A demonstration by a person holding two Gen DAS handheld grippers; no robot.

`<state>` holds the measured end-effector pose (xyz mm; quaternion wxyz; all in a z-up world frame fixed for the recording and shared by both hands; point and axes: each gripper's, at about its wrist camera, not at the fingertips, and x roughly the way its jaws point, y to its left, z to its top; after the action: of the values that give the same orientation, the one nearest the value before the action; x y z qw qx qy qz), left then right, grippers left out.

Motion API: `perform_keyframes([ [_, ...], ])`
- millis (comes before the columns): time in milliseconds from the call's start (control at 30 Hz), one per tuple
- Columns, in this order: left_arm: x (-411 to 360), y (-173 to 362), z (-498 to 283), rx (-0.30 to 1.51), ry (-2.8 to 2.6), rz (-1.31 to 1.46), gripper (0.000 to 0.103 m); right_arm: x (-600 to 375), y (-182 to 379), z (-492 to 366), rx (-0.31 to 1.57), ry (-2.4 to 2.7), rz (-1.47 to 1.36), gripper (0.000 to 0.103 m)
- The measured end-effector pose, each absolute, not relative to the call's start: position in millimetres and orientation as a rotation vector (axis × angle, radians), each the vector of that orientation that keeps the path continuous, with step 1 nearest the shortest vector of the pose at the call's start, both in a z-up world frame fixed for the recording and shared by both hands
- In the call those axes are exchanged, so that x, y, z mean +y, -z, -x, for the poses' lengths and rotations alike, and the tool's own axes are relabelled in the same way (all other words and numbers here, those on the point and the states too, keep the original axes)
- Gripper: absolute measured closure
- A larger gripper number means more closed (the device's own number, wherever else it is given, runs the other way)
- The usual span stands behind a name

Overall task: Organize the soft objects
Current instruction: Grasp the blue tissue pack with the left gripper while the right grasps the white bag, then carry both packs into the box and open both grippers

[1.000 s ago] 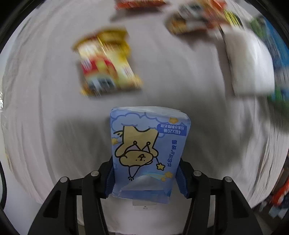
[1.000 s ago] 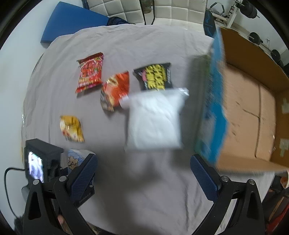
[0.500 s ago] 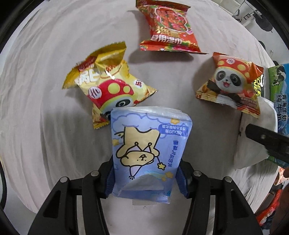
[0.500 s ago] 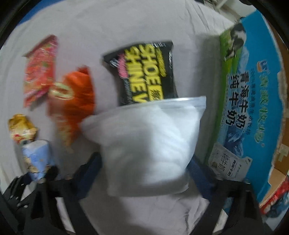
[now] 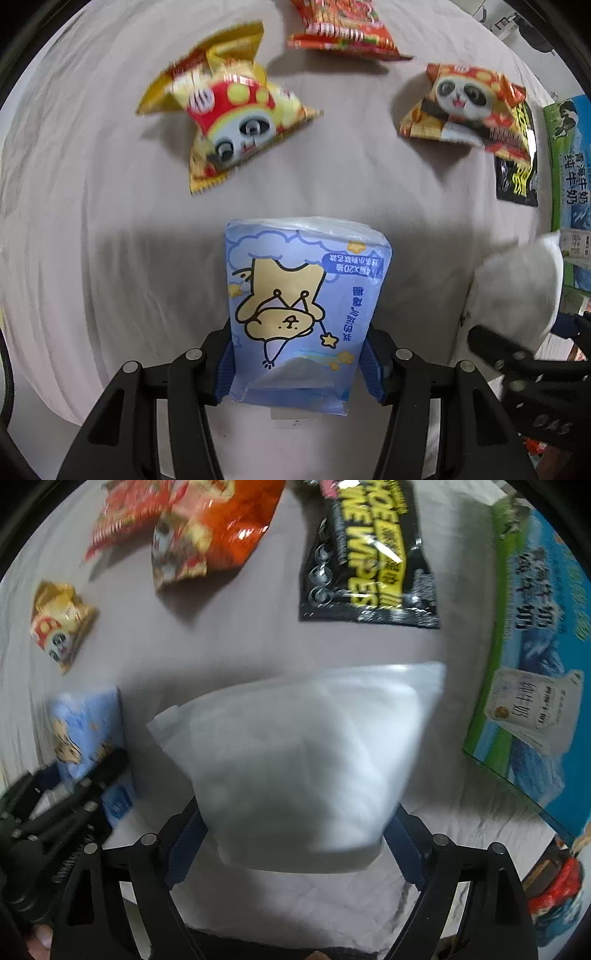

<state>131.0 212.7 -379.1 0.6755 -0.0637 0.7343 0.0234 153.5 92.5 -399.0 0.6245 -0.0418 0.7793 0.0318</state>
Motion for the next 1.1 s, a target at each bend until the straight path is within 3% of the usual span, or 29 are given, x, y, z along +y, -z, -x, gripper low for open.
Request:
perform_keyframes([
  [400, 242.0, 400.5, -124.5, 1.645, -0.06, 0.17, 0.05, 72.2, 404.7, -155.2, 1.757, -0.108, 0.027, 0.013],
  [633, 228.0, 416.2, -155.9, 1.639, -0.061, 0.159, 0.05, 79.2, 402.3, -156.4, 1.737, -0.085, 0.044, 0.022],
  [967, 209.1, 393.5, -154.0, 1.605, -0.045, 0.128, 0.052, 112.2, 392.6, -133.7, 1.705, -0.069, 0.056, 0.028],
  [1100, 199.4, 370.4, -150.7, 1.576, -0.028, 0.135, 0.052, 82.5, 365.4, -125.0, 1.679, -0.103, 0.027, 0.029],
])
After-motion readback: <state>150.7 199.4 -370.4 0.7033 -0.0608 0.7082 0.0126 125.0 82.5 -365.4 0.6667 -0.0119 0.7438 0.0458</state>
